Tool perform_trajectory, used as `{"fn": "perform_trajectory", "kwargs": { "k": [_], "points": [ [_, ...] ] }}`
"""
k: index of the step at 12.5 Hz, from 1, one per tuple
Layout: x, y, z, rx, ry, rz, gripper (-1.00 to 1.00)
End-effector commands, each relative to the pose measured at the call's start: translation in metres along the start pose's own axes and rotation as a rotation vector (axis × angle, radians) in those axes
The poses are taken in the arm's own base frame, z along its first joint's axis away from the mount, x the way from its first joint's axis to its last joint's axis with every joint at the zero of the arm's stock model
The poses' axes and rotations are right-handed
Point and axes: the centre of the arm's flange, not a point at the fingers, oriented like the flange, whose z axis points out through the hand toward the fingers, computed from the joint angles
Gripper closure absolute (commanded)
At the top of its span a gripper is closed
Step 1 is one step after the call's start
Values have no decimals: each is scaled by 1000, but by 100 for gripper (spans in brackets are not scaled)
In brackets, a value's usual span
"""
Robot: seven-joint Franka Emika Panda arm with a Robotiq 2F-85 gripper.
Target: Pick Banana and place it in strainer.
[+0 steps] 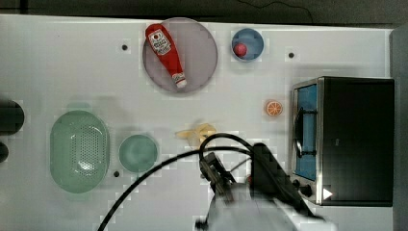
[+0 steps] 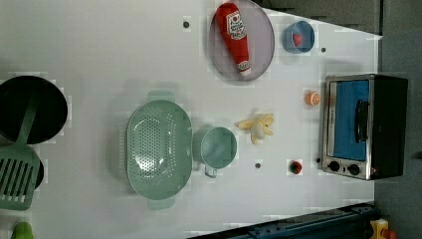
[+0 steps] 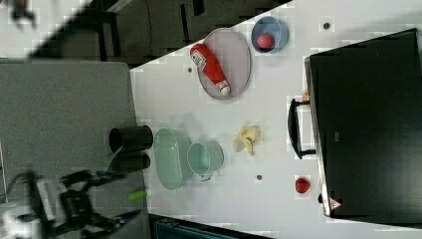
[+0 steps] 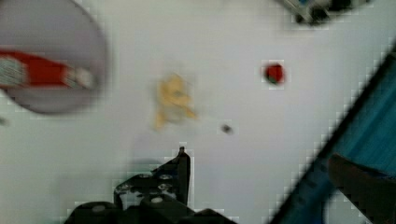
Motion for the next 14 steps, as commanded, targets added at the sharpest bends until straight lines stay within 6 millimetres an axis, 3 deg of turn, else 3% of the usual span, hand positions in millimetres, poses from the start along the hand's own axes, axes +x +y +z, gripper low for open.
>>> {"fn": "perform_trajectory", "kwargs": {
  "k": [1,8,14],
  "points": [
    [11,-27,51,-65,-36,52,-100],
    [12,-73,227,-99,-46,-3,-100],
    [2,-94,372,-58,-37,-45,-100]
  ]
}}
